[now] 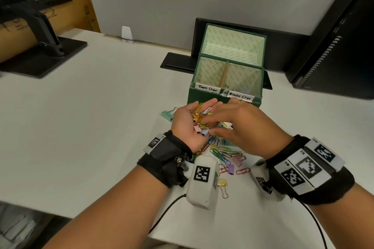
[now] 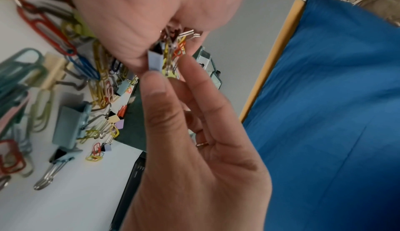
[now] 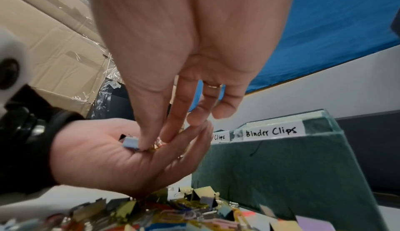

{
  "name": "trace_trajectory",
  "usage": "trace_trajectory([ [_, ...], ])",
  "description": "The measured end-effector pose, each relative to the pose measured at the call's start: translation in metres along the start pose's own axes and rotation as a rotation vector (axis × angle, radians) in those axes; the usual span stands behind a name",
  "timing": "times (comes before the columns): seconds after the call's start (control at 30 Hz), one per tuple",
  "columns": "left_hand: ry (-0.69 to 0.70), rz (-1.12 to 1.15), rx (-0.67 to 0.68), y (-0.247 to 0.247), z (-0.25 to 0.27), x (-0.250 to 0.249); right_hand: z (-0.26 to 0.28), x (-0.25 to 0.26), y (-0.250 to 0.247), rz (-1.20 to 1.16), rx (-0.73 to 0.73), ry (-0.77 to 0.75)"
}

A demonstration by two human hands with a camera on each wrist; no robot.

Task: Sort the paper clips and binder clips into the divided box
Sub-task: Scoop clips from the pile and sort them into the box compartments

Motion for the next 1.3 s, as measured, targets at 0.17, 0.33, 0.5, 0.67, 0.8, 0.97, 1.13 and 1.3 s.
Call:
trace_trajectory([
  [0.17, -0.005, 0.023, -0.002, 0.003, 0.003, 0.000, -0.002, 0.000, 0.001, 0.011, -0.053, 0.002],
  [0.33, -0.019, 0.133, 0.023, 0.004, 0.002, 0.002, -0.005, 0.000, -0.005, -0.001, -0.172, -0.001],
  [0.5, -0.028, 0.217, 0.029, 0.003, 0.001, 0.000, -0.005, -0.006, -0.020, -0.164, -0.300, 0.181],
  [0.67, -0.048, 0.216, 0.027, 0.004, 0.000, 0.000, -0.004, -0.031, -0.062, -0.153, -0.630, 0.320],
  [0.8, -0.055, 0.213, 0.020, 0.004, 0.000, 0.000, -0.005, -0.065, -0.078, 0.001, -0.640, 0.431],
  [0.97, -0.053, 0.200, 0.030, 0.004, 0.000, -0.001, -0.003, -0.084, -0.052, 0.163, -0.234, 0.610],
  [1.13, -0.027, 0.146, 0.023, 0.005, 0.001, 0.000, -0.003, -0.015, -0.041, -0.030, -0.150, 0.163],
  [1.3, -0.017, 0.027, 0.015, 0.003, 0.001, 0.001, -0.004, 0.008, 0.000, 0.121, 0.089, 0.029],
])
Point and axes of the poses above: each hand's wrist, its own z-axis away from the middle knuckle, its own y-axis out of the palm, x = y × z, the point moved 5 cm from there along -z, towards the middle knuckle, and after that the axes turned 2 degrees about -z, right-handed, at the moved point
